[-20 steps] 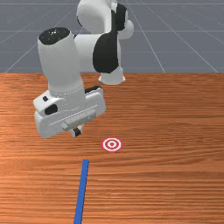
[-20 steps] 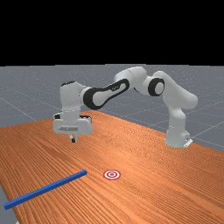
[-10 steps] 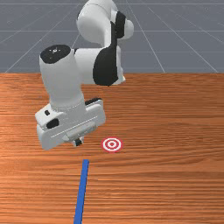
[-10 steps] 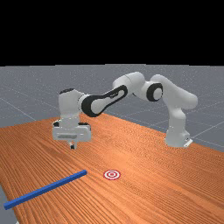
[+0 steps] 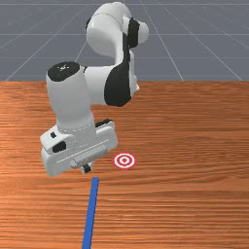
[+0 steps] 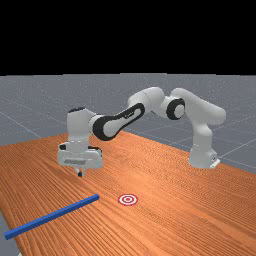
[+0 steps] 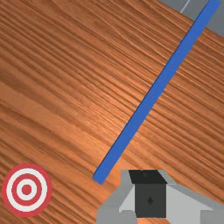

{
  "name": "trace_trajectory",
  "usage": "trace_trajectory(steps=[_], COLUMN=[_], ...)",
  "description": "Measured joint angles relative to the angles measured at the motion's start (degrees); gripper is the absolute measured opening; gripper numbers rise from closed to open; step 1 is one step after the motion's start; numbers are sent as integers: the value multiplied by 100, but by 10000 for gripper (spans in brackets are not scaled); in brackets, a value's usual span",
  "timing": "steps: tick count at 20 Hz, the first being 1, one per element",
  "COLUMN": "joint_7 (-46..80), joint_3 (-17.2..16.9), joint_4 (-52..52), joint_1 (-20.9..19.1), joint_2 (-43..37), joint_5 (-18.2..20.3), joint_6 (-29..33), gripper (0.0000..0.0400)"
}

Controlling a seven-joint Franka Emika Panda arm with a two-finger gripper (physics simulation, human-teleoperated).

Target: Pull the pivot to the target area

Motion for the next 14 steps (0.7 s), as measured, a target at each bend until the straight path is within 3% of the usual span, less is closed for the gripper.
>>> trace_trajectory(steps=[5, 7, 10, 12, 13, 14], joint_7=[-4, 23, 246, 281, 275, -99], joint_3=[-10, 22, -237, -269, -258, -13], joint_4=[-220, 346, 124, 626, 686, 329], joint_1=[8, -29, 160, 173, 165, 31], joint_2=[-123, 158, 13, 265, 294, 116], joint_5=[-7, 9, -287, -330, -320, -90], joint_6=[-2, -444, -320, -531, -560, -441], gripper=[0, 0, 0, 0, 0, 0])
